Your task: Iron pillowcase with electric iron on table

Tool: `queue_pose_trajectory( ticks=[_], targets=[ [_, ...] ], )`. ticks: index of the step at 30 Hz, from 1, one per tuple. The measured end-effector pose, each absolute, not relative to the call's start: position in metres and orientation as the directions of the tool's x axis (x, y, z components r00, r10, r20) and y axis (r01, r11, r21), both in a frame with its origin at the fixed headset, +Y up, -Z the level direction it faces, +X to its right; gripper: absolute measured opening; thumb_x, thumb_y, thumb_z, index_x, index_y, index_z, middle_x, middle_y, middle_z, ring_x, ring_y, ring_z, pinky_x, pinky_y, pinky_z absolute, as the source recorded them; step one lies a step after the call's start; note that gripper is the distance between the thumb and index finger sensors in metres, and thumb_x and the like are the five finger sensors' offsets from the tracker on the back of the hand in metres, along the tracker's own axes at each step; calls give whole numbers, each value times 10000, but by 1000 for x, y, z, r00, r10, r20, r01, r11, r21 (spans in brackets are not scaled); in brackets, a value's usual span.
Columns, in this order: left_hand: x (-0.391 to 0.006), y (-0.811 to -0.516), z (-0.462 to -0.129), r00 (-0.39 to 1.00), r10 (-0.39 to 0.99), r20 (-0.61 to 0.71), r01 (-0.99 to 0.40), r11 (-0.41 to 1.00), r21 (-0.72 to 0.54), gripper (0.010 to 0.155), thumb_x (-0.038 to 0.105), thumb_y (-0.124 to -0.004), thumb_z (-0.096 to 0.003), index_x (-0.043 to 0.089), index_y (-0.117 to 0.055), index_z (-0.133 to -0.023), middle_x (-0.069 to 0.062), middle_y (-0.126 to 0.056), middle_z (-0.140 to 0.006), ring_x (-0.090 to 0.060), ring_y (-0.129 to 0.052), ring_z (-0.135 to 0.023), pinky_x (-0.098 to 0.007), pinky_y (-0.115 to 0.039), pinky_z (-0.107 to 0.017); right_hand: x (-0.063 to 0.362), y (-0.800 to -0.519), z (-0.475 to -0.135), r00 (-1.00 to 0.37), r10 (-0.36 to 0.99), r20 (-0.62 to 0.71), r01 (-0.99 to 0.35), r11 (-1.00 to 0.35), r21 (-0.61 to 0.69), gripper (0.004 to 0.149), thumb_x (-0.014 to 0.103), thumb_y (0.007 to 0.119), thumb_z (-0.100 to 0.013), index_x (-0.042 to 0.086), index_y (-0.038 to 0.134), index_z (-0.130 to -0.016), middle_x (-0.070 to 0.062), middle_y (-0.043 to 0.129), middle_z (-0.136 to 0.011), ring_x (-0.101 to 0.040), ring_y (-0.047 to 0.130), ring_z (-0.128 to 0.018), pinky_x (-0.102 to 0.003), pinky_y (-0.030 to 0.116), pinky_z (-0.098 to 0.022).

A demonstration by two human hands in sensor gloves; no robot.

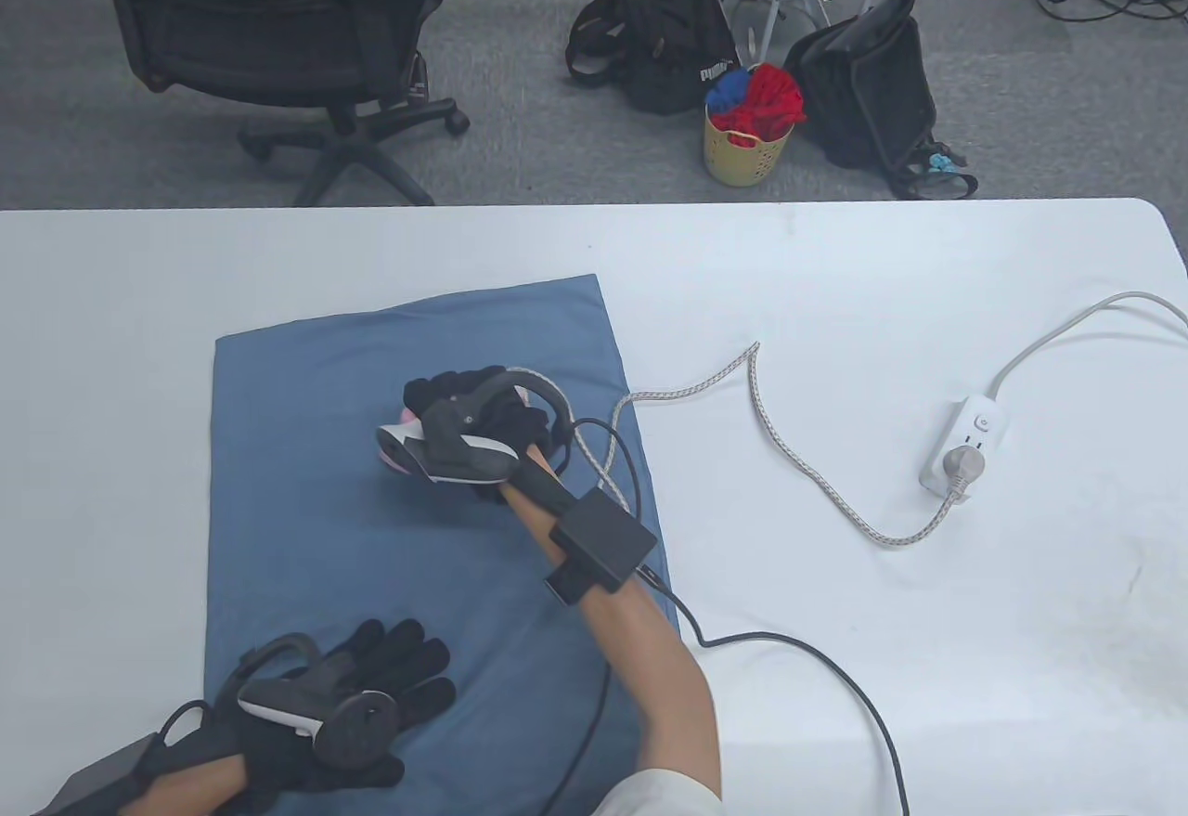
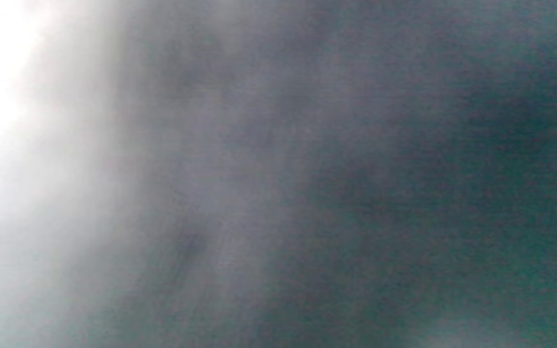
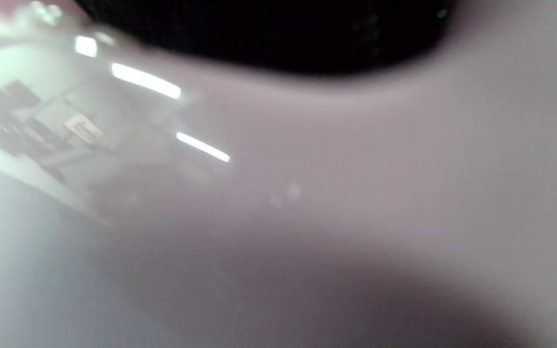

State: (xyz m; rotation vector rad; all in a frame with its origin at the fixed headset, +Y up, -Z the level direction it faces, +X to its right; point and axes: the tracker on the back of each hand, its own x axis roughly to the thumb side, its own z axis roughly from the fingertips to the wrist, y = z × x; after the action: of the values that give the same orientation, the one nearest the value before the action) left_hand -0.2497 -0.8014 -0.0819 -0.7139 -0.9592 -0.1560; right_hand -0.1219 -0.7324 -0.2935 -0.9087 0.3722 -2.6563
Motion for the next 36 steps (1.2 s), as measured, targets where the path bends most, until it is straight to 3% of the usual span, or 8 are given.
queue_pose_trajectory(
  ticks=[4, 5, 24, 36],
  targets=[
    [-241, -803, -78, 565, 161, 809, 392, 810, -435, 799, 640, -457, -511, 360, 64, -1049, -58, 232, -1120, -400, 176, -1006, -594, 3, -734, -92, -748, -289, -762, -412, 500, 250, -899, -361, 374, 359, 736, -453, 294, 780, -819, 55, 921, -461, -99, 988, -273, -429, 862, -410],
    [-238, -805, -76, 555, 159, 816, 409, 803, -434, 801, 645, -449, -512, 360, 76, -1046, -53, 243, -1117, -398, 185, -1005, -596, 12, -733, -85, -751, -289, -787, -363, 499, 170, -905, -390, 376, 375, 735, -453, 307, 779, -820, 72, 916, -454, -77, 979, -264, -400, 867, -403],
    [-240, -808, -76, 565, 182, 805, 421, 776, -471, 785, 644, -412, -514, 375, 129, -1015, -11, 292, -1092, -368, 250, -975, -574, 74, -705, -86, -758, -352, -877, -352, 327, 216, -897, -387, 370, 363, 736, -458, 304, 777, -821, 49, 903, -450, -101, 955, -267, -414, 836, -419],
    [-241, -808, -76, 567, 190, 802, 419, 771, -479, 782, 647, -410, -513, 381, 133, -1011, -2, 300, -1087, -359, 260, -970, -569, 84, -701, -89, -756, -375, -899, -352, 263, 250, -902, -353, 373, 369, 731, -457, 312, 768, -824, 61, 902, -458, -92, 962, -280, -408, 839, -430]
  ],
)
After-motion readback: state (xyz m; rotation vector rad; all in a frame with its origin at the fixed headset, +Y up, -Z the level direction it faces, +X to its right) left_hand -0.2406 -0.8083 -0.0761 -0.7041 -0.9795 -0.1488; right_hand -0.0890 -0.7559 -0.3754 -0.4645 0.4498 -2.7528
